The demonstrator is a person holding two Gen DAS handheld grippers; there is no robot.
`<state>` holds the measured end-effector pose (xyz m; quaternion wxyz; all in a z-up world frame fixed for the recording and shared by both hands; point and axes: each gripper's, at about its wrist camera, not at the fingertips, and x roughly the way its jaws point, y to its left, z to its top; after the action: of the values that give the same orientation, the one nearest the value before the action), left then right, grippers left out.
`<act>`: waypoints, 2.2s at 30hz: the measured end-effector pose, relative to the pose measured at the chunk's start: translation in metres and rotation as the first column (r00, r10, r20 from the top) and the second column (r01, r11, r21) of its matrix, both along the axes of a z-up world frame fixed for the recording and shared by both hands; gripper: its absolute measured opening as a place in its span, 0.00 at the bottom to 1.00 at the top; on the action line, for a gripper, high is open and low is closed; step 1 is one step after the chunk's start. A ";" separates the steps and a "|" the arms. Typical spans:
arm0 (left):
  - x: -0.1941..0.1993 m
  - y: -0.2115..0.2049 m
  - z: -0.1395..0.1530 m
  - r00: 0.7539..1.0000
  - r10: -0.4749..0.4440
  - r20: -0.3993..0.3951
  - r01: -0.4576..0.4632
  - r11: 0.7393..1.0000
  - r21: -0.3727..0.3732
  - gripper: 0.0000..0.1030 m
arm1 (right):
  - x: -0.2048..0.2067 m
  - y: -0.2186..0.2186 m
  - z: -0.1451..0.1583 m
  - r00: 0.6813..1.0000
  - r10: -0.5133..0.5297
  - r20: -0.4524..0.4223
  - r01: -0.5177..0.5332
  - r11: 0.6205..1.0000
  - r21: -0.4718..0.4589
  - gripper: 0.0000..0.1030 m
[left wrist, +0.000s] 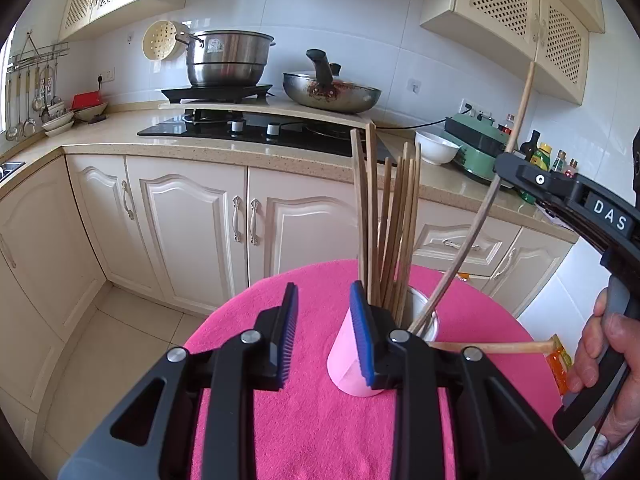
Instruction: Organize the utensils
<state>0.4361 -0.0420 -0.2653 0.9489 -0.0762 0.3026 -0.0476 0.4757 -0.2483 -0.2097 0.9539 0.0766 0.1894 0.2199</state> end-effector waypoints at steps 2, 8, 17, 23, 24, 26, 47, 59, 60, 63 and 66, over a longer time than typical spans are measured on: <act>-0.001 0.001 0.000 1.000 -0.002 -0.004 0.002 1.000 0.001 0.26 | -0.003 0.000 0.001 1.000 -0.002 -0.003 0.002 1.000 -0.009 0.07; -0.004 0.002 0.000 1.000 0.001 -0.018 -0.001 1.000 0.006 0.26 | -0.008 0.006 -0.008 0.999 0.018 -0.035 -0.020 0.999 -0.047 0.07; -0.006 0.003 -0.001 1.000 0.012 -0.029 -0.012 1.000 0.020 0.30 | -0.015 0.013 -0.033 0.995 0.021 -0.099 -0.027 0.998 -0.061 0.07; -0.007 0.002 -0.001 0.999 0.012 -0.033 -0.011 0.999 0.032 0.31 | -0.014 0.015 -0.049 0.989 0.028 -0.142 -0.039 0.996 -0.075 0.07; -0.007 0.001 -0.001 0.999 0.012 -0.034 -0.011 0.999 0.032 0.31 | -0.014 0.014 -0.051 0.989 0.027 -0.148 -0.039 0.996 -0.076 0.07; -0.007 0.001 -0.002 0.999 0.015 -0.040 -0.014 0.999 0.034 0.31 | -0.013 0.014 -0.056 0.986 0.029 -0.164 -0.042 0.996 -0.074 0.07; -0.029 -0.014 0.024 0.992 0.105 -0.070 -0.096 0.988 0.122 0.45 | -0.029 -0.011 -0.032 0.972 0.067 -0.225 -0.066 0.998 0.012 0.08; -0.086 -0.018 0.089 0.987 0.161 -0.027 -0.156 0.979 0.129 0.48 | -0.093 -0.012 0.041 0.982 0.009 -0.186 -0.019 0.998 -0.052 0.08; -0.095 -0.018 0.098 0.987 0.162 -0.012 -0.159 0.978 0.132 0.48 | -0.102 -0.011 0.049 0.984 -0.003 -0.175 -0.008 0.998 -0.059 0.08; -0.118 -0.017 0.119 0.987 0.156 0.032 -0.159 0.977 0.143 0.48 | -0.129 -0.007 0.067 0.988 -0.016 -0.152 0.007 0.998 -0.060 0.11; -0.144 -0.014 0.141 0.987 0.140 0.077 -0.149 0.979 0.138 0.49 | -0.165 0.001 0.088 0.993 -0.034 -0.113 0.027 0.998 -0.064 0.41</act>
<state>0.2918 -0.0557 -0.1238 0.9624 -0.0282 0.2669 0.0408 0.3107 -0.2472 -0.1219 0.9467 0.0623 0.2489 0.1945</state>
